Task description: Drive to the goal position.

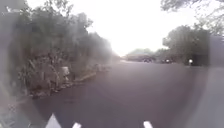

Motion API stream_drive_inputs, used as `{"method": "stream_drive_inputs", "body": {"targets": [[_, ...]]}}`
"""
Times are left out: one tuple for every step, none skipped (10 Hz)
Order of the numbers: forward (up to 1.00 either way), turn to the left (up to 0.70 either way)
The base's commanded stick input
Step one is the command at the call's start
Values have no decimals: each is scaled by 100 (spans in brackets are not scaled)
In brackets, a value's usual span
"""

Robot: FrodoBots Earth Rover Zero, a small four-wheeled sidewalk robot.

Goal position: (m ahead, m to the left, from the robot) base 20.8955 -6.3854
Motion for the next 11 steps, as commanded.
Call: {"method": "stream_drive_inputs", "body": {"targets": [[70,0],[70,0],[70,0],[70,0],[70,0],[70,0],[70,0],[70,0],[70,0],[70,0],[70,0]]}}
